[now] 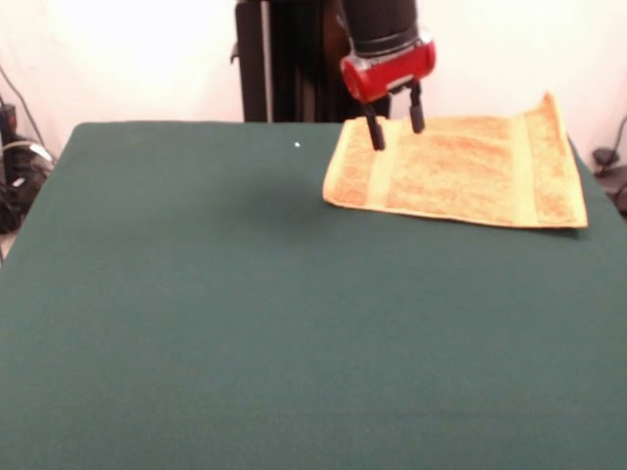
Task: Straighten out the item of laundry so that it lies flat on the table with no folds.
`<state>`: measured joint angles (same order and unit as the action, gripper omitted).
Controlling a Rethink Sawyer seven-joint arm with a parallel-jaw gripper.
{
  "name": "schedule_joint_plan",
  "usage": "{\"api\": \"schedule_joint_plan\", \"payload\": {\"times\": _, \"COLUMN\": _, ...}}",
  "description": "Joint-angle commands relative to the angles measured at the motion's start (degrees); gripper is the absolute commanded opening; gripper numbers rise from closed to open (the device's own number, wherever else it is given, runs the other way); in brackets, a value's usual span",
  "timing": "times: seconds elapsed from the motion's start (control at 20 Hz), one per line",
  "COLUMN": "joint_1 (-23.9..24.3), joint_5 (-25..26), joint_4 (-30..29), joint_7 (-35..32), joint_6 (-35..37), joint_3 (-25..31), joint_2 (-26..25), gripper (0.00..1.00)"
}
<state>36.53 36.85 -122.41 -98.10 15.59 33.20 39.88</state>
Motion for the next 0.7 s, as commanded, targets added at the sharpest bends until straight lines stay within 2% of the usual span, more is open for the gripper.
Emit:
{"api": "schedule_joint_plan", "payload": {"times": 0.05, "joint_1": -0.6, "joint_5": 3.1, "joint_4": 8.4, "joint_7": 7.0, "joint_6": 4.4, "joint_3": 6.2, "joint_2": -3.4, "gripper": 1.00}}
{"api": "schedule_joint_plan", "payload": {"times": 0.35, "joint_1": 0.5, "joint_5": 5.4, "joint_4": 10.4, "joint_7": 10.3, "joint_6": 5.9, "joint_3": 6.3, "joint_2": -3.9, "gripper": 1.00}}
{"api": "schedule_joint_plan", "payload": {"times": 0.7, "joint_1": -0.5, "joint_5": 9.8, "joint_4": 10.6, "joint_7": 7.4, "joint_6": 5.0, "joint_3": 2.5, "joint_2": -2.2, "gripper": 1.00}}
